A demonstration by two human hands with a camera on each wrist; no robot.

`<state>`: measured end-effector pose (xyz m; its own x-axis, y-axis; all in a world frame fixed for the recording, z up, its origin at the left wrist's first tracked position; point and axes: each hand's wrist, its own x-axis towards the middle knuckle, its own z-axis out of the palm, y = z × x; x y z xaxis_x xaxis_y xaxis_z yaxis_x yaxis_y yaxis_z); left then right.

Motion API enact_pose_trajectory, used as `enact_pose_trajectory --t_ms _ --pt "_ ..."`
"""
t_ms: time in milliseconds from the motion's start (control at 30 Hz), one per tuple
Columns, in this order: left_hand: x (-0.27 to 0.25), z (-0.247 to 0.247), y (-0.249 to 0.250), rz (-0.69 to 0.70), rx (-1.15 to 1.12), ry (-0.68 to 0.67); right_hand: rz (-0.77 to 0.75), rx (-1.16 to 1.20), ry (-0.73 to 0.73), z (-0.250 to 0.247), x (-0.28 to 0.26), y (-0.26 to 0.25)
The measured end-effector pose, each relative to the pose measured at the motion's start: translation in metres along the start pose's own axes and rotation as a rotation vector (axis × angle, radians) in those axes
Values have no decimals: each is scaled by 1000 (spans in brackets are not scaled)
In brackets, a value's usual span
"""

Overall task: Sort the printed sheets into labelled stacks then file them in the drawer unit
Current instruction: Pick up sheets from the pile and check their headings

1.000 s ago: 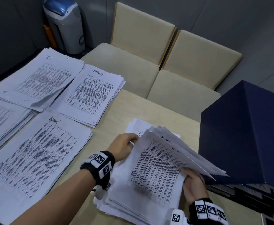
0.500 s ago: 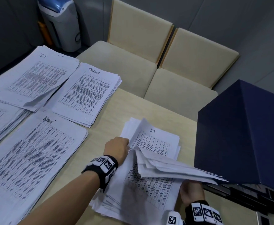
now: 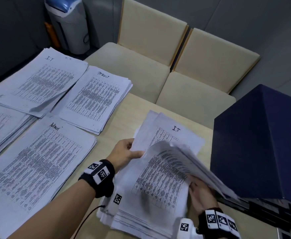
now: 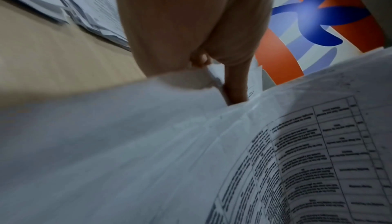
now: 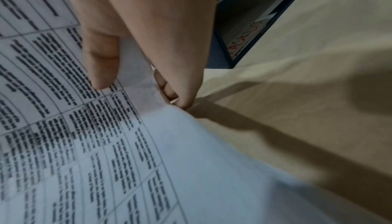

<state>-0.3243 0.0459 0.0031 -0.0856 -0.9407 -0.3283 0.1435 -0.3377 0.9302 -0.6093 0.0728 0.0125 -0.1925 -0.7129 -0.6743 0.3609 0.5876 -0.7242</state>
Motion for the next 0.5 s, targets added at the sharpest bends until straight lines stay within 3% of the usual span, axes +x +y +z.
enact_pose_trajectory --t_ms 167,500 --pt "2 5 0 -27 13 120 -18 -20 61 -5 1 4" --pt "4 0 0 -229 -337 -97 -2 33 0 -16 18 11"
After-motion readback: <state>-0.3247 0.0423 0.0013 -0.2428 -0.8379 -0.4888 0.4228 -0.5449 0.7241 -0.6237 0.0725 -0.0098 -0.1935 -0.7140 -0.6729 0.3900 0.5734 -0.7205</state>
